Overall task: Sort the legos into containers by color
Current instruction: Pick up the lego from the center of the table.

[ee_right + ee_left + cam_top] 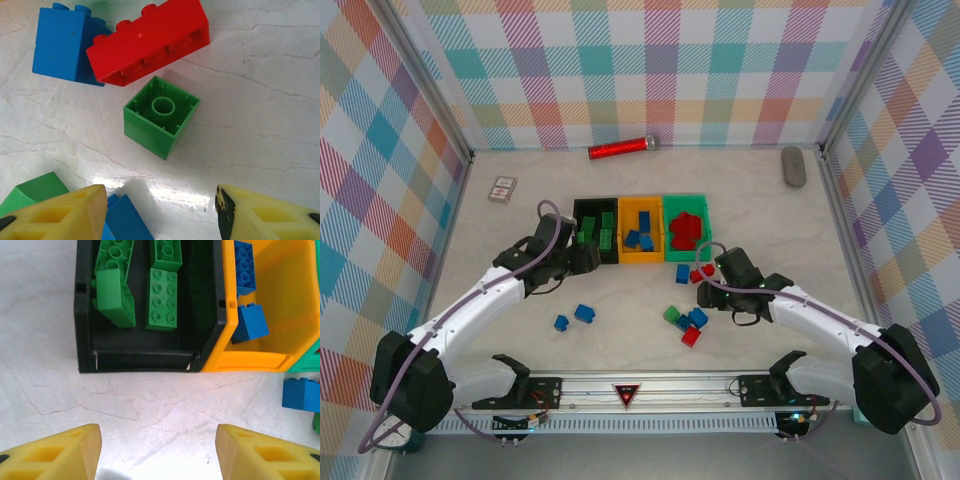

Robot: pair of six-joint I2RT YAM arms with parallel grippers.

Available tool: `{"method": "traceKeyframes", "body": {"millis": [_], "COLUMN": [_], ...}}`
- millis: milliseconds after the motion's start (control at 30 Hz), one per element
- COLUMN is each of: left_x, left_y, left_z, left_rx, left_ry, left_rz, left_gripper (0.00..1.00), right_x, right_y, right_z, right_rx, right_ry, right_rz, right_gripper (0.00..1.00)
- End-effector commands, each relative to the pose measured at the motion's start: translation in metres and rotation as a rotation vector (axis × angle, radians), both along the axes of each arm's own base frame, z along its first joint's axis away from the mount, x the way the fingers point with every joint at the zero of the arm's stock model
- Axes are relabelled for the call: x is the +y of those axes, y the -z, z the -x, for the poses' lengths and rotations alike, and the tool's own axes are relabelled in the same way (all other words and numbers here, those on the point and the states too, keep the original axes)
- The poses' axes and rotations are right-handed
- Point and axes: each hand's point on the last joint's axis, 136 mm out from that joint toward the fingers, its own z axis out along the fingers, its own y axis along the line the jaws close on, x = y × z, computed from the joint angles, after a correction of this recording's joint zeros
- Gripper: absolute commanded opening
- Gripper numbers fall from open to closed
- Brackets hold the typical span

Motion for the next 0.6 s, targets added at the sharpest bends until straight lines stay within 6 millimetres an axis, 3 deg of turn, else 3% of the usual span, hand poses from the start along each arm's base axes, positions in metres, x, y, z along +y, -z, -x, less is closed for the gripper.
{"method": "traceKeyframes", "body": {"millis": [0, 233, 567], "left_x": [-0.017, -0.031, -0.032], "left_y": [-0.002, 0.001, -0.002], "left_z": [0.003, 0.008, 0.015], "left_rx": [-0.016, -0.026, -0.047], "left_ry": [0.035, 0.077, 0.086], "left_rz": [0.075, 0.079, 0.062], "left_gripper": [0.62, 0.61, 0.61], "right_x": [0.003, 0.002, 0.004], "right_y": [-0.005, -0.004, 0.017], "right_z": [-0.005, -0.019, -0.030], "right_rx": [-0.011, 0.003, 0.083], "right_ry": [-0.025, -0.002, 0.018], "right_rz": [0.024, 0.083, 0.171], "right_gripper": [0.60, 0.60, 0.60]}}
